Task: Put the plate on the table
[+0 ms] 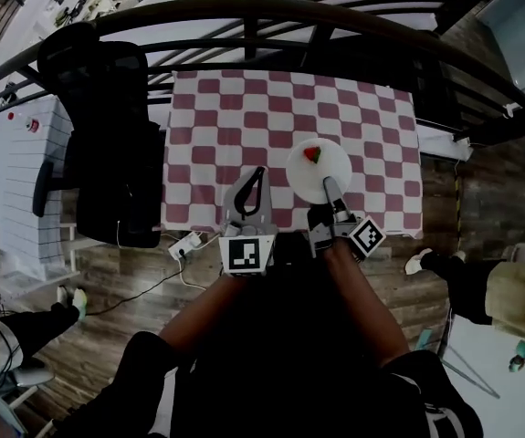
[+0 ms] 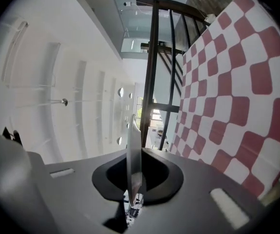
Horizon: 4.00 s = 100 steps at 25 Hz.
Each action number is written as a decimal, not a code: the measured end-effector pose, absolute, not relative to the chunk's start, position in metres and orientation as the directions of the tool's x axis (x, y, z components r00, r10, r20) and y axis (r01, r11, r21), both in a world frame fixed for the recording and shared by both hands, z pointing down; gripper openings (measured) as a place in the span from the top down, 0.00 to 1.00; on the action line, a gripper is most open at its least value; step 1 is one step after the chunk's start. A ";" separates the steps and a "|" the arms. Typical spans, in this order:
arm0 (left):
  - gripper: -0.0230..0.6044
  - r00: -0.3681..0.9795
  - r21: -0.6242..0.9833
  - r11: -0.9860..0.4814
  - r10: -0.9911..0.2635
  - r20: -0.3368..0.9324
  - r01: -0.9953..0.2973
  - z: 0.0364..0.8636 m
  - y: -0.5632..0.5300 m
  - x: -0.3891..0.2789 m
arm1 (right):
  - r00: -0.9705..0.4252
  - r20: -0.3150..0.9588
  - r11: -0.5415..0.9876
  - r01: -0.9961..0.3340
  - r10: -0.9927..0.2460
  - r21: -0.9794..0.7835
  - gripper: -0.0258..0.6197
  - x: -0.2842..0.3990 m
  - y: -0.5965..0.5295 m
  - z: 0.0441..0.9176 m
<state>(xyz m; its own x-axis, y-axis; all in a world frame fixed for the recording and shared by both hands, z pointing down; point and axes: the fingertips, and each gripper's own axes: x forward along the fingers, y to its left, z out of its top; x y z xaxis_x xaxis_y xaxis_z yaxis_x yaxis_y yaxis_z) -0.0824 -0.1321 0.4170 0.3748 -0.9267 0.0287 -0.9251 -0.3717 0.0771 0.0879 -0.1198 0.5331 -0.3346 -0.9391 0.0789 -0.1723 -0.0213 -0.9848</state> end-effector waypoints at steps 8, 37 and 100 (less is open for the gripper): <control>0.95 0.360 0.067 -0.356 -0.929 0.084 -0.932 0.431 -0.176 -0.059 | -0.449 0.105 -0.009 -0.211 -0.888 -0.978 0.94 0.092 -0.162 0.575; 0.95 0.332 0.072 -0.324 -0.908 0.255 -0.943 0.536 -0.256 -0.013 | -0.459 0.239 -0.137 -0.244 -0.855 -0.960 0.94 0.114 -0.247 0.721; 0.95 0.412 0.118 -0.395 -0.878 0.245 -0.911 0.526 -0.176 -0.058 | -0.372 0.679 -0.323 -0.671 -0.632 -0.668 0.69 0.094 -0.149 0.769</control>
